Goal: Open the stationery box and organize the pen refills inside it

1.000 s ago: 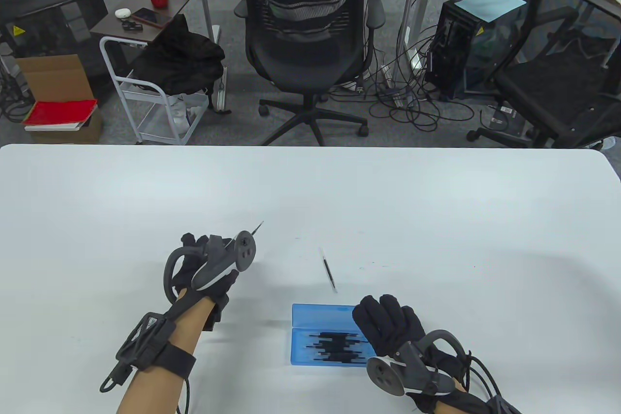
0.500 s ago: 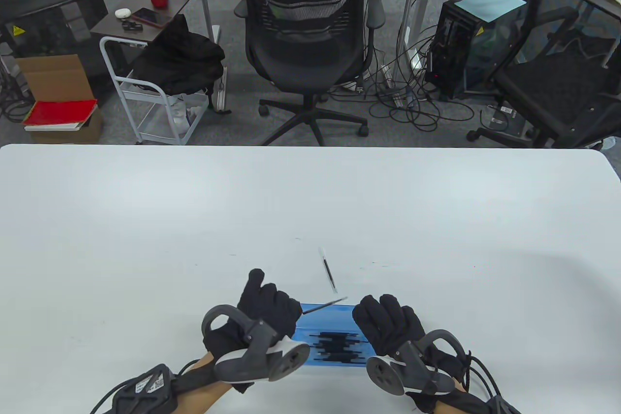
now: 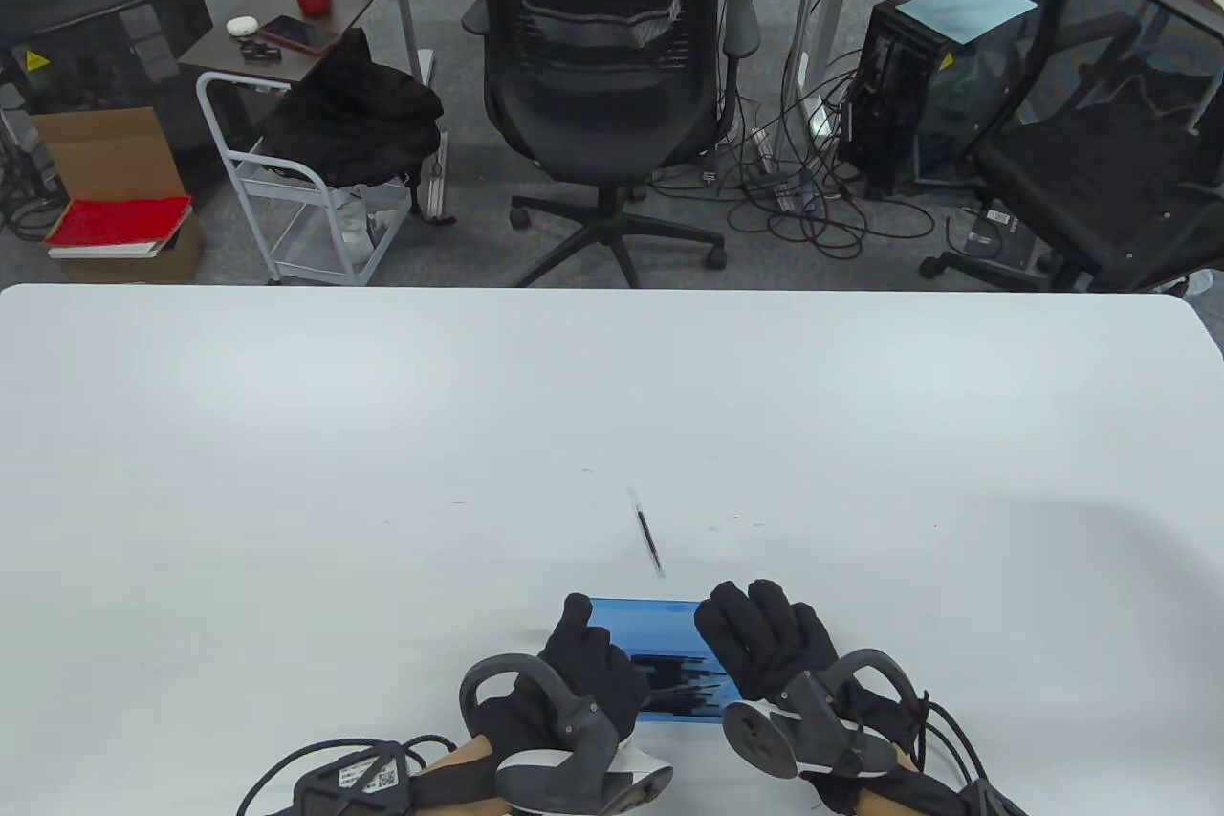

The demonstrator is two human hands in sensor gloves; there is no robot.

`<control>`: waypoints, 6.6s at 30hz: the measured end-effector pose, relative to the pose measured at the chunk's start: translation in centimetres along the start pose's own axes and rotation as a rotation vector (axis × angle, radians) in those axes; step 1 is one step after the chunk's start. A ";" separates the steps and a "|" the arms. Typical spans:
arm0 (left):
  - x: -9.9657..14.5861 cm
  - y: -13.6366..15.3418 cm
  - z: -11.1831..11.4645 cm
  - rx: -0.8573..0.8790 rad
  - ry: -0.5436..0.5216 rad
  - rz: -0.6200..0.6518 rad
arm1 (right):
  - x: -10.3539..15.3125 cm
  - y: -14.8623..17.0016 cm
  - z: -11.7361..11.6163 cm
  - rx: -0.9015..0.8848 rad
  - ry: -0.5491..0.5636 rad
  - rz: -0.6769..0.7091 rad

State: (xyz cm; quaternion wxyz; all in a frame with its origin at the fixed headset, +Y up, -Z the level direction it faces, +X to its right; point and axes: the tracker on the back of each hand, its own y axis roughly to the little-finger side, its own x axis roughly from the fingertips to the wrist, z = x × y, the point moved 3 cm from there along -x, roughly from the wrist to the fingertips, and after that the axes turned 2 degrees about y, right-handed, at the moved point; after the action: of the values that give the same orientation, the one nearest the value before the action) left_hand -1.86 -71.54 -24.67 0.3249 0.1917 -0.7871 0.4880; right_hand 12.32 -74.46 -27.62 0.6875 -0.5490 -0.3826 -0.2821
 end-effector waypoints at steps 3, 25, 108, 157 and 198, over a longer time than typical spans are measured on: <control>-0.6 -0.7 0.6 -0.034 0.013 0.012 | 0.0 0.0 0.0 0.000 0.000 0.000; -1.2 1.0 0.3 0.068 -0.019 -0.024 | 0.0 0.0 0.0 0.004 0.000 -0.001; -11.9 12.1 9.1 0.436 0.255 -0.221 | 0.1 0.0 0.1 -0.002 -0.004 0.001; -4.4 -2.8 1.1 0.050 -0.068 0.054 | 0.1 0.1 0.1 -0.005 0.002 0.006; -2.5 2.8 1.0 0.257 0.066 -0.033 | 0.9 -2.0 0.8 0.033 0.100 0.124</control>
State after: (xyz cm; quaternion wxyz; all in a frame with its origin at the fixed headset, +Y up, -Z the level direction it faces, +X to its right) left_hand -2.19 -71.21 -28.54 0.3316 0.2286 -0.7035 0.5856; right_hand 11.03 -74.08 -25.70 0.7306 -0.5456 -0.3178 -0.2598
